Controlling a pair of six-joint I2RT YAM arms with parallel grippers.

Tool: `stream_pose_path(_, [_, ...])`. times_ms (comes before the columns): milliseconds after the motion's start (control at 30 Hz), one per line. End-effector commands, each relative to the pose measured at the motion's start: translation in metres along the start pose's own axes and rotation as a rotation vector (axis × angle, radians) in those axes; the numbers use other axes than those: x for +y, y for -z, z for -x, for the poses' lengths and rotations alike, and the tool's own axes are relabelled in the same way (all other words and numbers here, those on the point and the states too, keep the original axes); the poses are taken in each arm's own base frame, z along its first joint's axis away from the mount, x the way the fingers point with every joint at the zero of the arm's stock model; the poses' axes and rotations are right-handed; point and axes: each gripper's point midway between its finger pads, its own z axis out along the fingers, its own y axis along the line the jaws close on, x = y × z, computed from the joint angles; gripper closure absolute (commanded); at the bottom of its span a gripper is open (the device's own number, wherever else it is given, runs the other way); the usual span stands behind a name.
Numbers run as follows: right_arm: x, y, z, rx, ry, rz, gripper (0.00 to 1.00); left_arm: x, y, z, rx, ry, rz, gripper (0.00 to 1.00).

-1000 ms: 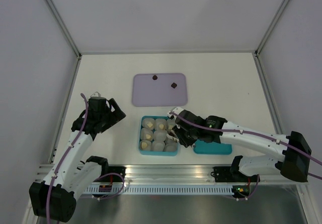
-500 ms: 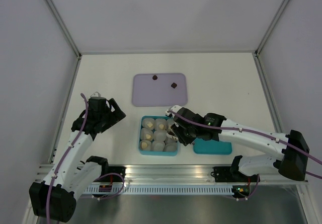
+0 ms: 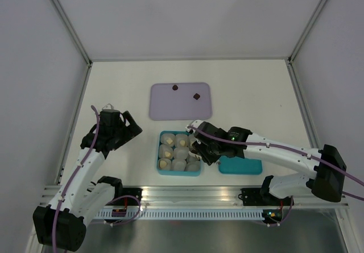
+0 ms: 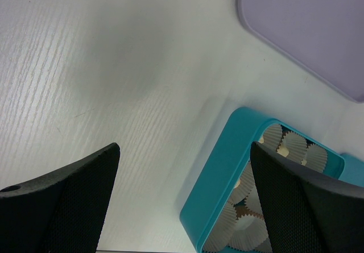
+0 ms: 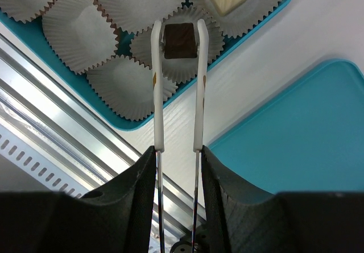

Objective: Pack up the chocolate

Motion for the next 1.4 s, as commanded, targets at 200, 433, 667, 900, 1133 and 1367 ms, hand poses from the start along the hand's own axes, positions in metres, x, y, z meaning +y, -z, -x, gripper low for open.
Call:
stream_pose_path(200, [0.002, 0.01, 0.019, -0.012, 0.047, -0.007, 0.59, -0.004, 0.002, -0.001, -0.005, -0.023, -0.033, 0.0])
stream_pose_path(433, [0.005, 0.008, 0.02, -0.002, 0.059, -0.004, 0.59, -0.005, 0.004, 0.0, -0.009, -0.022, -0.037, 0.0])
stream_pose_path(667, [0.005, 0.009, 0.022, 0.0, 0.06, -0.005, 0.56, -0.005, 0.003, 0.001, -0.009, -0.022, -0.034, 0.0])
stream_pose_path(900, [0.003, 0.015, 0.03, -0.035, 0.052, -0.02, 0.56, -0.005, 0.003, 0.001, -0.007, -0.023, -0.032, 0.0])
stream_pose_path(1133, [-0.002, 0.038, 0.054, -0.136, 0.034, -0.051, 0.58, -0.005, 0.003, 0.001, -0.008, -0.022, -0.033, 0.0])
stream_pose_path(1367, [-0.04, 0.049, 0.104, -0.273, -0.043, -0.223, 0.59, -0.005, 0.004, 0.002, -0.013, -0.022, -0.035, 0.0])
